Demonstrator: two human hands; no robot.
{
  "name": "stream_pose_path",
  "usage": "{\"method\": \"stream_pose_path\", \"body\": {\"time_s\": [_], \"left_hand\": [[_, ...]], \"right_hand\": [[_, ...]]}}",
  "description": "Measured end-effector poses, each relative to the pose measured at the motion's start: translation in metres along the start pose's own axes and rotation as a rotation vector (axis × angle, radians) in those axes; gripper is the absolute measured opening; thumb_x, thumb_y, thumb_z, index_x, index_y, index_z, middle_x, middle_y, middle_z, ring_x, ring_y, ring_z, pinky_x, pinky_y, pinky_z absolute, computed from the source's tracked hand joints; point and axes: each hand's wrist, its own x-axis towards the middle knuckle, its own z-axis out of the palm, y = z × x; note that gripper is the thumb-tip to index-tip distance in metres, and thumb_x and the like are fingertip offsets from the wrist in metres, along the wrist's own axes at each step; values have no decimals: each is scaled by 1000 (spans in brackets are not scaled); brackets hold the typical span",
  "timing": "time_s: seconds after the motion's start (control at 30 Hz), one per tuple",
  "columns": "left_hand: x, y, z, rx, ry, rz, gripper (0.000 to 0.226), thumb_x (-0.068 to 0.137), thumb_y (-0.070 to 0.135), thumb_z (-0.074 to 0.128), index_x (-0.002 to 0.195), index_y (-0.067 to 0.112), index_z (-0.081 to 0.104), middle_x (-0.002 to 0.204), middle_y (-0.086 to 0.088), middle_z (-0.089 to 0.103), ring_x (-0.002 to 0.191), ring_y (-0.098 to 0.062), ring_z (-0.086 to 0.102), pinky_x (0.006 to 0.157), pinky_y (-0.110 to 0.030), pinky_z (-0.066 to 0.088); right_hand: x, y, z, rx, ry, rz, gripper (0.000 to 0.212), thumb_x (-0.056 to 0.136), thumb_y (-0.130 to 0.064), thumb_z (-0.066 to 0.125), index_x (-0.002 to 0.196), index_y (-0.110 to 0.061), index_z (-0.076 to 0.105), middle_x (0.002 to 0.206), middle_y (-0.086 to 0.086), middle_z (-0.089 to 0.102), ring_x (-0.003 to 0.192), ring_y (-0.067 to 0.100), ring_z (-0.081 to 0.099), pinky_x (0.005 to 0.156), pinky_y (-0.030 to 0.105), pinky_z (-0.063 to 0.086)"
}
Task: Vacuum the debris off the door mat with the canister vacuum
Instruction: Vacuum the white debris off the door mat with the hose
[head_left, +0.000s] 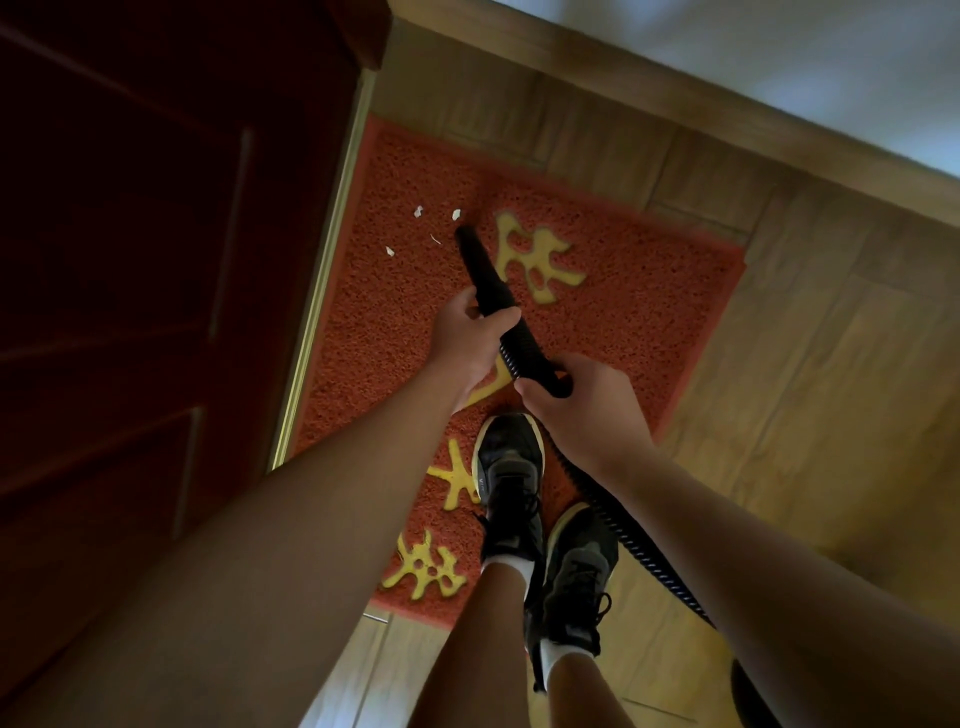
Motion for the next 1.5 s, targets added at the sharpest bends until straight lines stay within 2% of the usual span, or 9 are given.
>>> {"method": "stream_pose_path", "body": {"time_s": [0.27, 0.43, 0.6, 0.7, 0.83, 1.0, 1.17, 1.23, 1.5], "left_hand": [[6, 4, -4, 1, -13, 6, 18, 96, 17, 68, 112, 25, 65, 113, -2, 70, 110, -24, 66, 103, -51, 53], [6, 3, -8, -11, -8, 2, 23, 96, 17, 68, 118, 23, 65, 115, -4, 69, 110, -25, 66, 103, -53, 52], [8, 8, -11, -10, -5, 2, 21, 95, 17, 69, 113, 26, 64, 114, -5, 69, 110, -25, 66, 102, -52, 53], [11, 10, -11, -7, 5, 2, 24, 94, 18, 70, 117, 25, 66, 117, -5, 70, 110, -25, 66, 102, -53, 53], [13, 10, -10, -1, 16, 4, 32, 95, 19, 69, 127, 18, 66, 116, -5, 70, 109, -24, 66, 101, -51, 54], [9, 4, -11, -12, 20, 1, 26, 94, 17, 69, 120, 19, 68, 113, -4, 71, 108, -23, 68, 101, -51, 54], [8, 1, -17, -37, 48, -21, 38, 94, 18, 70, 131, 18, 64, 116, -4, 70, 110, -24, 67, 102, -50, 54], [10, 1, -21, -44, 50, -21, 35, 94, 17, 70, 128, 19, 65, 116, -5, 70, 110, -24, 67, 102, -49, 54], [18, 7, -35, -42, 71, -13, 42, 93, 17, 71, 134, 16, 62, 119, -7, 70, 111, -24, 67, 100, -45, 55]], "right_hand": [[7, -7, -4, -39, -19, -29, 25, 95, -37, 66, 99, -12, 68, 72, 8, 67, 60, 29, 63, 50, 41, 50], [8, -8, -2, -56, -26, -38, 27, 93, -39, 66, 94, -12, 67, 69, 8, 66, 59, 30, 63, 50, 43, 50], [11, -11, -3, -60, -30, -46, 24, 94, -38, 66, 93, -14, 66, 67, 6, 65, 52, 25, 59, 46, 37, 48], [15, -12, -3, -64, -31, -40, 27, 94, -39, 65, 91, -12, 66, 66, 6, 64, 49, 21, 54, 44, 32, 43], [16, -14, -4, -48, -34, -40, 29, 94, -39, 65, 95, -10, 66, 69, 8, 67, 57, 31, 63, 50, 43, 52], [9, -14, -6, -60, -48, -59, 22, 95, -37, 65, 90, -16, 63, 65, 3, 62, 50, 22, 56, 45, 35, 43], [9, -19, -2, -56, -63, -58, 21, 95, -37, 65, 94, -16, 63, 67, 6, 65, 58, 29, 63, 49, 40, 50], [11, -21, 1, -46, -67, -55, 24, 95, -38, 65, 95, -14, 64, 67, 7, 65, 58, 31, 63, 49, 43, 51], [20, -34, 6, -48, -81, -78, 21, 95, -37, 65, 90, -17, 63, 64, 4, 64, 56, 31, 64, 44, 40, 49]]}}
